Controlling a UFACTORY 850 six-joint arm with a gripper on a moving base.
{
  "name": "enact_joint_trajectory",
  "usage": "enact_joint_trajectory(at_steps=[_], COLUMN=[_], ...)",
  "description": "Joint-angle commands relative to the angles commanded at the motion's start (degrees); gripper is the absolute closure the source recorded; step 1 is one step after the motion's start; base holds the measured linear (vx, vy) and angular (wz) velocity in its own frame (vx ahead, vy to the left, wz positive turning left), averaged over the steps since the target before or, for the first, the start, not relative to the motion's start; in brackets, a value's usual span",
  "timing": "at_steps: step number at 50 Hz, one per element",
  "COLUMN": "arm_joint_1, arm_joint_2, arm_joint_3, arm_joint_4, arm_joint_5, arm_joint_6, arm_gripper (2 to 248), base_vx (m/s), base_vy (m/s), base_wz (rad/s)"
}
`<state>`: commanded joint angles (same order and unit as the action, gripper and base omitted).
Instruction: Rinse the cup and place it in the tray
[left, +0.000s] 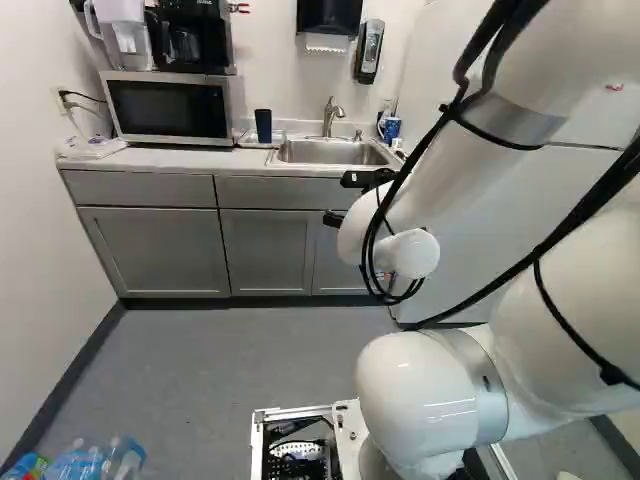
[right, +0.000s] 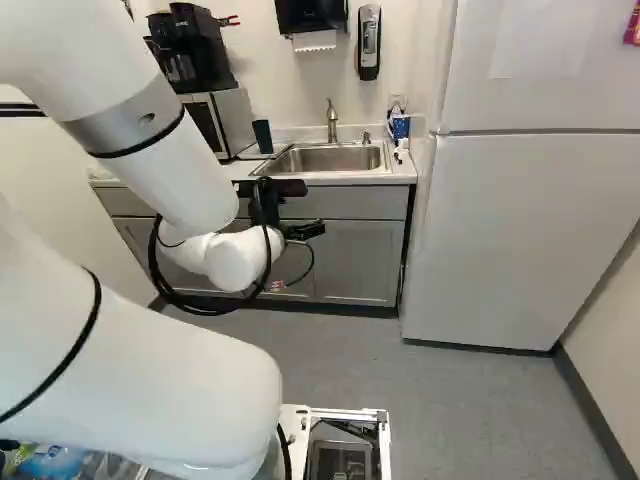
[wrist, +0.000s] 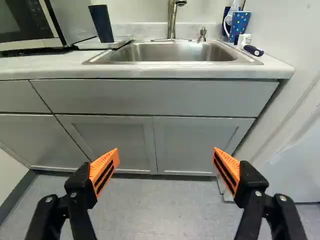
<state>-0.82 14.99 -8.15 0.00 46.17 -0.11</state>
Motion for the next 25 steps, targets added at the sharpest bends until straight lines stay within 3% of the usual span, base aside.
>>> enact_joint_trajectory(at_steps=[25], arm_joint_1=[0.8], arm_joint_2=[0.9], arm_joint_3=[2.9], arm_joint_4=[0.0], arm_joint_5=[3.5], arm_joint_6=[0.1], arm_gripper=[3], base_vx=[0.000], base_vy=[0.000], base_wz=[0.000])
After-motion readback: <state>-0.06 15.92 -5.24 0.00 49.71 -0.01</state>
